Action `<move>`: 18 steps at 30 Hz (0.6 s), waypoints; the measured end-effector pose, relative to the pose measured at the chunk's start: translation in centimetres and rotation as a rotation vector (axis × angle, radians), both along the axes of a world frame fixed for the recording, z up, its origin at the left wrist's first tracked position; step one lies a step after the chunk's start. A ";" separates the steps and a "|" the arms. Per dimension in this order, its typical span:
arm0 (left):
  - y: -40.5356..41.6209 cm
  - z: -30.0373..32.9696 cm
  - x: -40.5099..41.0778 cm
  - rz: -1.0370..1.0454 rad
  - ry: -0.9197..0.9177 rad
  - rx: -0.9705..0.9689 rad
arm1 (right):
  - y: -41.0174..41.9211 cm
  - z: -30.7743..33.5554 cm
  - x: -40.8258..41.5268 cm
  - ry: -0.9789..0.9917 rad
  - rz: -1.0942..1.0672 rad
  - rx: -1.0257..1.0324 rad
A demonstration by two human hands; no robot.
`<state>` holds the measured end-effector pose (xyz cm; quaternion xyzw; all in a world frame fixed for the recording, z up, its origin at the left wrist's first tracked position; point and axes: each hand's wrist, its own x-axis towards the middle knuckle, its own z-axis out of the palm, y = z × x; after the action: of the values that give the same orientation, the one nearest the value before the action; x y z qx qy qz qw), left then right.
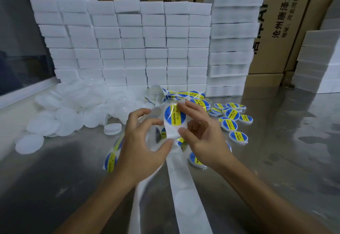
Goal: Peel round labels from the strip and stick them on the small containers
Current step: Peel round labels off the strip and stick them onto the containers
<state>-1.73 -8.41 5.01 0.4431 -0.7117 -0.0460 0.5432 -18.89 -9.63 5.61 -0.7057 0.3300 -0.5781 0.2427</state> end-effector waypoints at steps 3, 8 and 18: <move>0.3 0.2 -0.5 -0.163 0.130 0.182 | -0.1 -0.2 -0.1 0.029 0.024 -0.022; -0.1 0.3 -0.4 -0.171 0.253 0.230 | -0.3 -0.7 0.1 0.056 -0.012 -0.048; -0.4 0.2 -0.4 -0.178 0.318 0.225 | 0.1 -1.3 0.7 0.172 -0.303 -0.295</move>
<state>-2.12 -8.80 5.25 0.4235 -0.6436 -0.2427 0.5895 -18.22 -9.52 4.29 -0.7227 0.3635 -0.5876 0.0182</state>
